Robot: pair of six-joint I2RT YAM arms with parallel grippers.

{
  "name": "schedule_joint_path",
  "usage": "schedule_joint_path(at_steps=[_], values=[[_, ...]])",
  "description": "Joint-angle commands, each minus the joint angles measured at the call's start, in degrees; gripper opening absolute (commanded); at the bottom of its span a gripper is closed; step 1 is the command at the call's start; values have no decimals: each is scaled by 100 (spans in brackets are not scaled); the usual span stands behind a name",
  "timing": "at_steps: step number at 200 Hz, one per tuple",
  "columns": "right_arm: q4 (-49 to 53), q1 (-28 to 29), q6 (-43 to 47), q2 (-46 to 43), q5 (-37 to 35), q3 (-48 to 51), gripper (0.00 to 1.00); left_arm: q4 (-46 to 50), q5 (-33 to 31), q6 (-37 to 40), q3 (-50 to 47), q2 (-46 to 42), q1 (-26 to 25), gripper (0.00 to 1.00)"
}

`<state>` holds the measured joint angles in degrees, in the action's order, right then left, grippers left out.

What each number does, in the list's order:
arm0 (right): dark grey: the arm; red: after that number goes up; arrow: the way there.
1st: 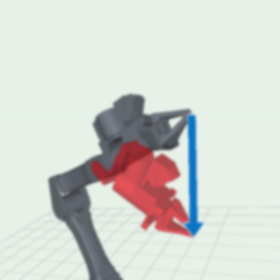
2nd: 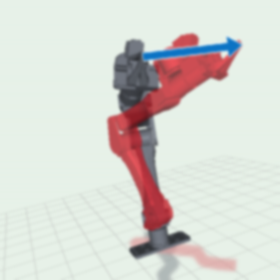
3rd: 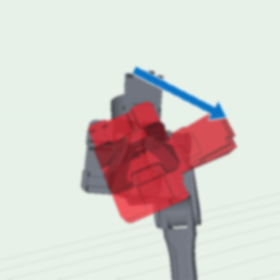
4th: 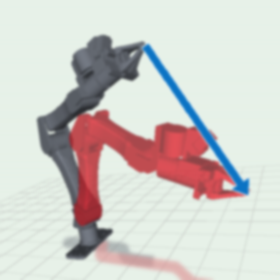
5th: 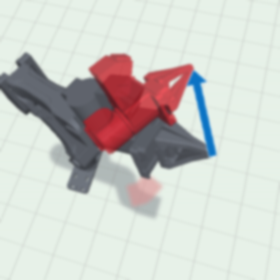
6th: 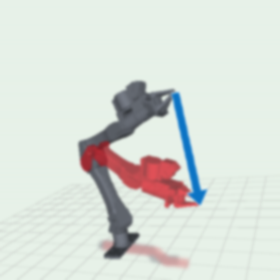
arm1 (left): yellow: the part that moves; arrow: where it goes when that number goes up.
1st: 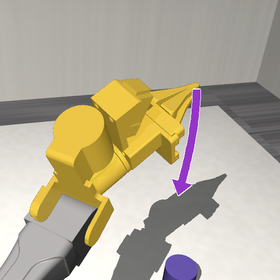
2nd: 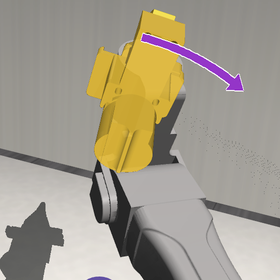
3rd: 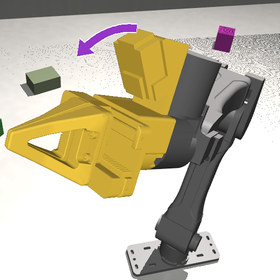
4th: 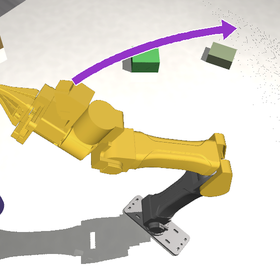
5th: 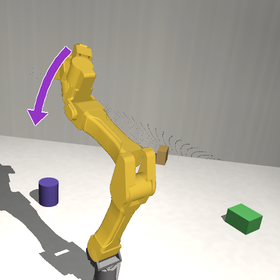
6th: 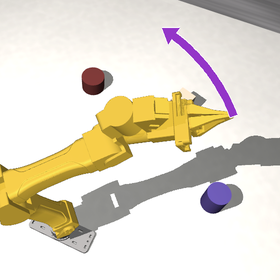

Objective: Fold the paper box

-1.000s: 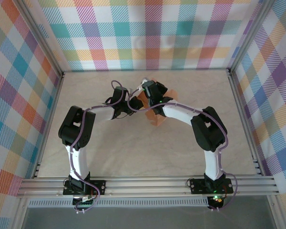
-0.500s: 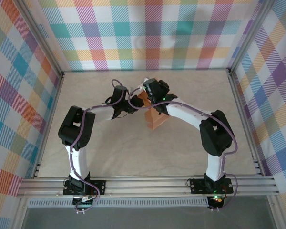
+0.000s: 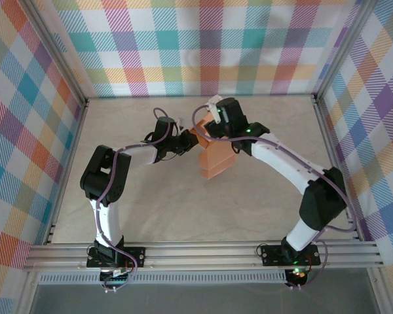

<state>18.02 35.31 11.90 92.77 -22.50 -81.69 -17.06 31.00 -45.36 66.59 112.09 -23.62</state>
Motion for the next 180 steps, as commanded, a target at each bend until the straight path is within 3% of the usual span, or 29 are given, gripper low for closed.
schedule_joint_path(at_steps=[1, 46, 75, 93, 121, 166, 180], values=[[-68, -315, -1048, -444, 860, 272, 82, -33, 53, 228, 200, -122, -64, 0], [-161, -1098, -2055, -939, 1909, 794, 82, 1615, -225, 981, 1101, 1, -16, 0], [-81, -1378, -2268, -1132, 2033, 1011, 82, 2690, -414, 794, 1539, 124, 57, 0], [37, -1506, -2304, -1242, 2033, 1093, 82, 3230, -572, 172, 1635, 60, 103, 0], [236, -1629, -2352, -1313, 2108, 1103, 82, 4863, -756, -1033, 2115, 41, 77, 0], [192, -1765, -2253, -1450, 2007, 1214, 82, 5864, -819, -2764, 2387, -437, 6, 0], [114, -1838, -2248, -1461, 2031, 1302, 82, 6100, -513, -3235, 2403, -410, 15, 0]])
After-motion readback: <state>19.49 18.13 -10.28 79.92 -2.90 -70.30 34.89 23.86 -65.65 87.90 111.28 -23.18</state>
